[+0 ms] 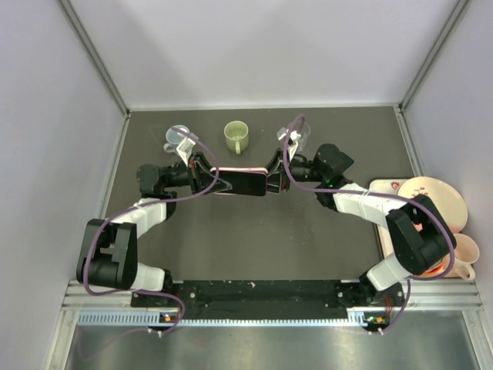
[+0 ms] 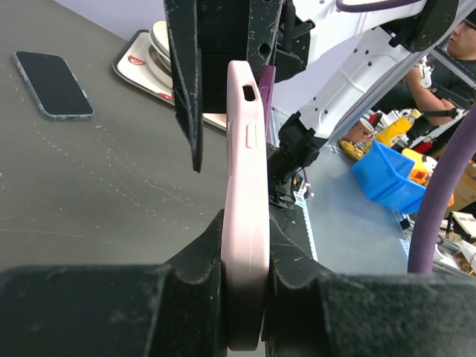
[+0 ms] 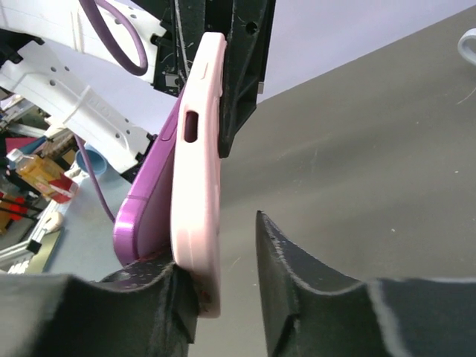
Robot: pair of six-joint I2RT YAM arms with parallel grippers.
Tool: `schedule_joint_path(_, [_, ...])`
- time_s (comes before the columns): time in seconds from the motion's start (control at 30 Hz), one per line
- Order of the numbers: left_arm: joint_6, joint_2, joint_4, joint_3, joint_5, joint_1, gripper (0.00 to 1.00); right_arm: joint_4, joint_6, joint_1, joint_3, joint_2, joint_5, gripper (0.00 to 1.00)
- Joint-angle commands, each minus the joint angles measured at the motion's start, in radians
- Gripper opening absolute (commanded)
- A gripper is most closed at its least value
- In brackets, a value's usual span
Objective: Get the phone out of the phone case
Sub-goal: Remove the phone case from the phone.
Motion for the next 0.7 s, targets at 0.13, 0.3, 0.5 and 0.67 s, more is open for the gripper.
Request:
schedule_joint_path(0.13, [0.043,0.017,0.198,0.025,-0.227,0.004,0.0,0.186,0.052,0.091,0.001,-0.001,-0.1,0.17])
schedule_joint_path(0.3, [0.083,0.012,0.143,0.023,-0.246,0.006,0.01,0.199,0.078,0.094,0.001,0.006,-0.106,0.03])
schedule_joint_path(0.5, [0.142,0.015,0.043,0.026,-0.27,0.012,0.21,0.186,0.095,0.094,0.002,0.015,-0.103,0.0])
schedule_joint_path(0.67, [0.156,0.023,-0.006,0.037,-0.27,0.016,0.41,0.15,0.132,0.094,0.022,0.027,-0.106,0.0])
